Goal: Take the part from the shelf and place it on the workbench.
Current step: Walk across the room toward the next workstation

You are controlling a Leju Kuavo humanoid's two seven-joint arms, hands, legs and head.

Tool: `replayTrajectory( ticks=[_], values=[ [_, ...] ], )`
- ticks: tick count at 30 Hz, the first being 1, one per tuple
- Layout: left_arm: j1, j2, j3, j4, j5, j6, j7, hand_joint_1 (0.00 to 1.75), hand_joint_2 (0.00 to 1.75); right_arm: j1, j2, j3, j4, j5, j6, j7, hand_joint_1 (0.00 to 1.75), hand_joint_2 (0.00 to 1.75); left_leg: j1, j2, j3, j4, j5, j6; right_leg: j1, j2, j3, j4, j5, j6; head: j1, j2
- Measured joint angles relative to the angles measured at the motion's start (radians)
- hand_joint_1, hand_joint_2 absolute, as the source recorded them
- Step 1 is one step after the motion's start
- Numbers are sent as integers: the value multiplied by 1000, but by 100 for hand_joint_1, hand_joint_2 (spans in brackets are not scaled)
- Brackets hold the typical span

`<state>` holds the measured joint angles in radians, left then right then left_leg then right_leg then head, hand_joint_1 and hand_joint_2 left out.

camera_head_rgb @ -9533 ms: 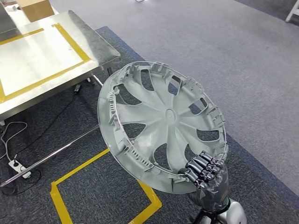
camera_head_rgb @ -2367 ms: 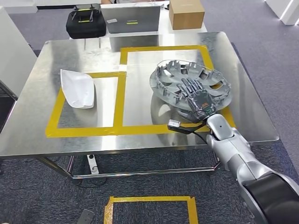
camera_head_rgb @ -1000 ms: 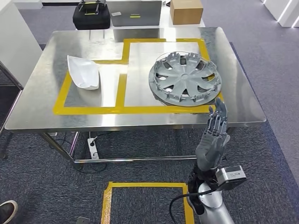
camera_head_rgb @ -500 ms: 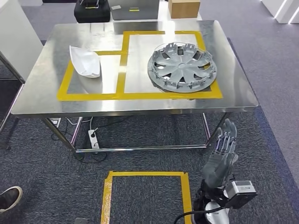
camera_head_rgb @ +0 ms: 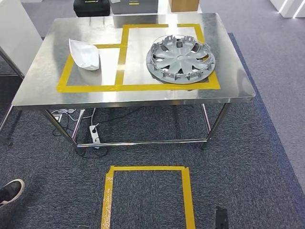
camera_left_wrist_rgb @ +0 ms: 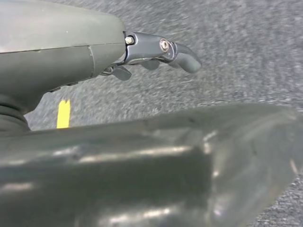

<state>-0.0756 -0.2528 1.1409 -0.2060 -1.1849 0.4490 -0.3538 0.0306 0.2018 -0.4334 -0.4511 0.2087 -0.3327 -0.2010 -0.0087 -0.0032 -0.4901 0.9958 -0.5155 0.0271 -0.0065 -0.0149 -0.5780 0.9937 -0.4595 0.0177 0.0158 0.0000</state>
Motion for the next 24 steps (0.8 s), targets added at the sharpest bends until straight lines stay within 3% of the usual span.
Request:
replayTrajectory(
  ticks=[2, 3, 5, 7, 8, 9, 10, 11, 12, 13, 15, 17, 18, 20, 22, 23, 24],
  values=[
    [0, -1, -2, 0, -16, -6, -2, 0, 0, -17, 3, -1, 74, 56, 15, 100, 0, 0, -1, 2, 1, -24, 16, 5, -4, 2, -8, -6, 9, 12, -1, 0],
    [0, -2, -4, 0, -26, -12, 0, 0, 0, -23, 4, 3, 101, 88, 22, 143, 0, 0, 2, 2, 0, -36, 26, 9, -5, 4, -17, -2, -3, 18, 0, 0],
    [-1, -4, -11, 0, -44, -22, 4, 0, 0, -32, 4, 21, 142, 150, 34, 194, 0, 0, 9, 6, -7, -57, 42, 16, -6, 10, -47, 66, -72, 27, 4, 0],
    [-1, -7, -20, 0, -56, -36, 5, 0, 0, -41, 3, 45, 170, 200, 40, 210, 0, 0, 9, 12, -28, -50, 53, 18, -9, 12, -81, 194, -150, 38, 9, 0],
    [-2, -8, -23, 0, -59, -48, 10, 0, 0, -45, 2, 58, 180, 224, 37, 213, 0, 0, 10, 15, -39, -43, 58, 16, -11, 12, -88, 245, -162, 43, 9, 0],
    [-3, -8, -26, 0, -62, -63, 19, 0, 0, -48, 1, 73, 189, 250, 29, 215, 0, 0, 12, 18, -52, -34, 61, 14, -13, 12, -81, 266, -153, 48, 9, 0],
    [-4, -8, -28, 0, -63, -79, 32, 0, 0, -51, -1, 89, 196, 278, 19, 218, 0, 0, 14, 19, -66, -23, 64, 11, -16, 12, -57, 252, -127, 53, 9, 0],
    [-5, -9, -30, 0, -64, -96, 47, 0, 0, -54, -3, 108, 202, 303, 8, 221, 0, 0, 17, 19, -82, -11, 67, 6, -20, 13, -19, 206, -97, 57, 9, 0],
    [-6, -9, -30, 0, -66, -109, 62, 0, 0, -58, -4, 127, 207, 326, 1, 224, 0, 0, 20, 15, -98, 1, 70, 0, -24, 23, 31, 140, -85, 61, 10, 0],
    [-8, -9, -31, 0, -68, -121, 75, 0, 0, -61, -6, 144, 211, 345, -2, 228, 0, 0, 21, 11, -113, 13, 73, -7, -25, 35, 76, 74, -84, 60, 10, 0],
    [-11, -9, -34, 0, -71, -136, 95, 0, 0, -63, -8, 176, 219, 379, -3, 237, 0, 0, 20, -1, -130, 26, 83, -22, -24, 52, 117, 1, -107, 49, 11, 0],
    [-11, -8, -35, 0, -72, -141, 104, 0, 0, -63, -9, 206, 228, 406, 0, 249, 0, 0, 21, -12, -135, 27, 95, -36, -22, 36, 105, -4, -104, 29, 12, 0],
    [-10, -7, -35, 0, -72, -143, 109, 0, 0, -63, -10, 219, 233, 415, 4, 255, 0, 0, 22, -14, -140, 32, 87, -41, -22, 27, 100, -4, -98, 18, 11, 0],
    [-8, -6, -35, 0, -72, -161, 130, 0, 0, -64, -11, 241, 239, 430, 19, 270, 0, 0, 24, -12, -159, 91, 21, -50, -23, 7, 87, -6, -84, 0, 6, 0],
    [-8, -5, -36, 0, -75, -188, 153, 0, 0, -63, -12, 259, 243, 445, 38, 287, 0, 0, 24, -9, -185, 210, -68, -56, -19, -13, 77, -5, -72, -8, 2, 0],
    [-8, -4, -36, 0, -77, -196, 158, 0, 0, -63, -14, 267, 244, 453, 45, 294, 0, 0, 24, -8, -193, 262, -89, -57, -17, -23, 73, -3, -67, -9, 2, 0],
    [-8, -4, -37, 0, -80, -200, 160, 0, 0, -64, -15, 275, 246, 459, 50, 298, 0, 0, 25, -7, -189, 289, -89, -57, -15, -33, 69, -2, -62, -9, 2, 0]
  ],
)
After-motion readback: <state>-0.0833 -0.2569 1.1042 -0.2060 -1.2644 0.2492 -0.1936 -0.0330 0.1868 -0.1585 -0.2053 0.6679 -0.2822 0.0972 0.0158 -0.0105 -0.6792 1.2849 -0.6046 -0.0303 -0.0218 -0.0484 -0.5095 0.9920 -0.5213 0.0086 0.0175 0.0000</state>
